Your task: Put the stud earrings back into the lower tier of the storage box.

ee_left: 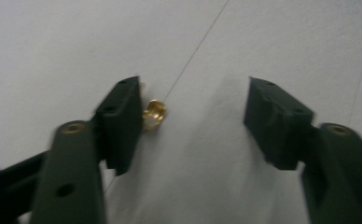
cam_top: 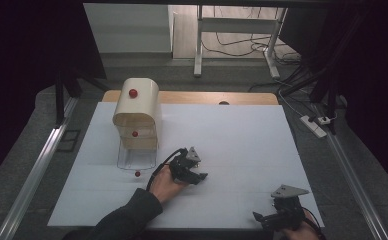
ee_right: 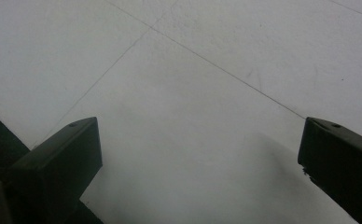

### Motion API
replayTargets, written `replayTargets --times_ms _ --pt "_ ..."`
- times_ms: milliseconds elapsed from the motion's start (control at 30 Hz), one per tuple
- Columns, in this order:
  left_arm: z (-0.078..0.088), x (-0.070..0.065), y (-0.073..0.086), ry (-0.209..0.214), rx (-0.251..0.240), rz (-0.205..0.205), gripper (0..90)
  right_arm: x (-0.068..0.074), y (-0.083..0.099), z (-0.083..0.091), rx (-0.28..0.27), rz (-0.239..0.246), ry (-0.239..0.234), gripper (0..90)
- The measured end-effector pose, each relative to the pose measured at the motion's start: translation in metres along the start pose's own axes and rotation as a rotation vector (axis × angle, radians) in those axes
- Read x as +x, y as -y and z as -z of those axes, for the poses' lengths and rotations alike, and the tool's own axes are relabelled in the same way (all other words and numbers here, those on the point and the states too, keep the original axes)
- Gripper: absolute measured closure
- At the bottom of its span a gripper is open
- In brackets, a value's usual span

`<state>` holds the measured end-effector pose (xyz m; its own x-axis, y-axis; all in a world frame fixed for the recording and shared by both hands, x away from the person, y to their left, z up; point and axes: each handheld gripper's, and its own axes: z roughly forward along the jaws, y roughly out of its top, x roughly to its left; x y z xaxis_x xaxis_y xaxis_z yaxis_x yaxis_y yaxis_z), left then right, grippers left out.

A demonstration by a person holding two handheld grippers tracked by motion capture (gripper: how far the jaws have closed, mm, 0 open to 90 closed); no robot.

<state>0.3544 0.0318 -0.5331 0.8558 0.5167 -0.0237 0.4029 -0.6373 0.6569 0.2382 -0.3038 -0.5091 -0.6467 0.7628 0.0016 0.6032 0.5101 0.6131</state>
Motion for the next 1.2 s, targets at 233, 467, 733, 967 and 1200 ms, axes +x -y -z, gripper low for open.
replayTargets --times_ms 233,467,733,967,1200 --pt "0.003 0.004 0.0 -0.009 0.002 0.02 64.3 0.0 0.0 0.0 0.001 -0.001 0.0 0.0" --pt "0.004 0.006 0.001 -0.013 0.01 0.064 82.8 0.0 0.0 0.0 0.0 0.0 -0.001 0.0" --pt "0.005 0.005 0.001 -0.018 0.008 0.082 84.2 0.0 0.0 0.0 -0.001 0.0 -0.002 0.0" --pt "0.01 0.005 -0.001 -0.021 0.005 0.088 84.2 0.0 0.0 0.0 -0.002 0.002 -0.003 0.0" --pt "0.021 0.004 -0.005 -0.027 -0.012 0.085 84.2 0.001 0.0 0.001 -0.002 0.003 -0.003 0.0"
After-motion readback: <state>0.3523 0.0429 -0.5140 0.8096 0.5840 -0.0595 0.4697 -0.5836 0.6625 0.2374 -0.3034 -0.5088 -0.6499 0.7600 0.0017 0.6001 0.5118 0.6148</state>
